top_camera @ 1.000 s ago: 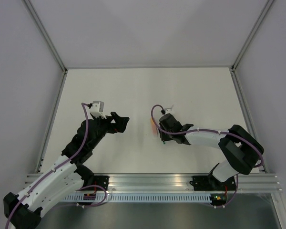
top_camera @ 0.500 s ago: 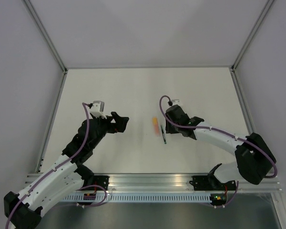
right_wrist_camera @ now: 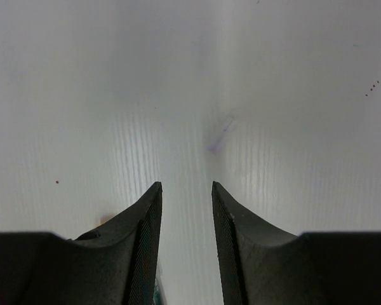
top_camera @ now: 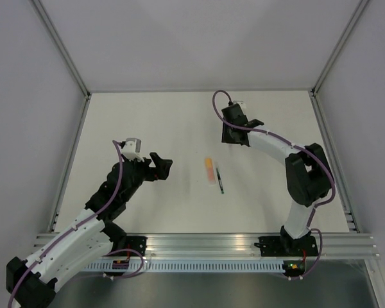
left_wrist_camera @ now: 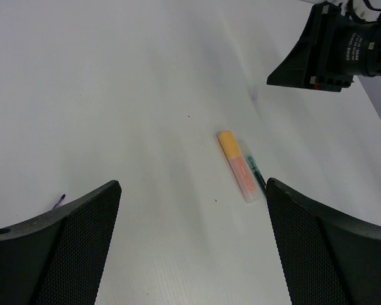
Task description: Insert the pens into the pen caps
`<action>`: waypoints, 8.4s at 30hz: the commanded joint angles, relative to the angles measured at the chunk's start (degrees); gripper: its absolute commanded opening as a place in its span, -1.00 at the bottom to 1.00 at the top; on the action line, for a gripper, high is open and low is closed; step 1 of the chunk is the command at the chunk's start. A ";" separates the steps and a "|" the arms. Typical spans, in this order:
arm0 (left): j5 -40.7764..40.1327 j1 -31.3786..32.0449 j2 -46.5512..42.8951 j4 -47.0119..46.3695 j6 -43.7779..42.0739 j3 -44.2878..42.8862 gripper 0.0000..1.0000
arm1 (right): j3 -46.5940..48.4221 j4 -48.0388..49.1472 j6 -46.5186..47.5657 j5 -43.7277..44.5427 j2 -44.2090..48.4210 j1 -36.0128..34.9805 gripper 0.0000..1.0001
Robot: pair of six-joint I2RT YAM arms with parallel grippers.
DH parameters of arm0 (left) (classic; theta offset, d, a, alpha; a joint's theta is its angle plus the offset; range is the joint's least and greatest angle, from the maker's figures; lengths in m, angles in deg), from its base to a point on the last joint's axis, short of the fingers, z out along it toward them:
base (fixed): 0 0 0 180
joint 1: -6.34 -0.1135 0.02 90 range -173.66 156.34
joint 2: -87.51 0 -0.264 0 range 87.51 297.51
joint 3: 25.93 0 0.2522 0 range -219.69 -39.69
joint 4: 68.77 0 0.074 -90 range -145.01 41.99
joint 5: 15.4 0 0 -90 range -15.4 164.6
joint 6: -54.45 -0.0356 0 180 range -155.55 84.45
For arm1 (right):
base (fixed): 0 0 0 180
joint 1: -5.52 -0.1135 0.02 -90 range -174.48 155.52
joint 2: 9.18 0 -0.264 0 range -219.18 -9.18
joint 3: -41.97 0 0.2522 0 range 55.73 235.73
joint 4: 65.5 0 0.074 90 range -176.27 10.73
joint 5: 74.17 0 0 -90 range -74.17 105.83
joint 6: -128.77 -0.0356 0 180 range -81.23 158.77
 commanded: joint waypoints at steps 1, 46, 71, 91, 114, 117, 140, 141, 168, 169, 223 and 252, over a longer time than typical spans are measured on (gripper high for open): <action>-0.82 -0.04 -0.31 -2.35 -1.28 0.17 0.97 | 5.24 -2.52 -2.67 1.71 -3.45 1.49 -0.14; 0.77 0.04 -0.84 -2.35 -0.66 0.61 0.96 | 10.15 -6.56 -15.86 4.44 -18.31 4.39 -0.35; 8.24 -0.13 14.25 0.36 -2.24 -11.12 0.93 | 1.73 -0.94 -3.38 -3.46 -16.82 5.09 -1.00; 5.86 -16.12 38.19 41.79 -30.80 -30.86 0.66 | -26.48 24.10 -12.52 -25.35 16.93 5.09 -1.00; 2.95 -17.53 56.01 37.11 -39.16 -27.77 0.18 | -29.30 25.69 -12.96 -25.09 25.90 5.09 -1.00; 3.93 -17.53 58.04 37.47 -39.15 -27.95 0.16 | -29.30 25.69 -12.79 -24.83 26.34 5.09 -1.00; 16.40 -17.53 61.13 40.02 -33.27 -34.98 -0.95 | -29.21 26.30 -12.17 -25.35 25.81 5.09 -1.00; 16.93 -17.27 58.77 39.15 -32.66 -34.37 -0.95 | -29.30 26.48 -12.17 -25.35 25.81 5.09 -1.00; 52.27 -6.55 26.15 -15.96 -4.36 -11.35 -0.95 | -35.71 53.89 -15.77 -38.36 34.86 4.74 -0.99; 52.36 -6.11 25.97 -17.28 -3.92 -10.73 -0.95 | -35.71 56.51 -16.12 -38.88 34.95 4.48 -1.00; 56.58 -3.21 16.12 -47.00 5.76 6.76 -0.95 | -37.30 75.35 -13.66 -39.68 32.40 -15.47 -1.00; 56.40 -3.29 14.98 -46.56 5.67 7.12 -0.95 | -37.12 71.48 -9.19 -38.89 33.19 -16.79 -0.99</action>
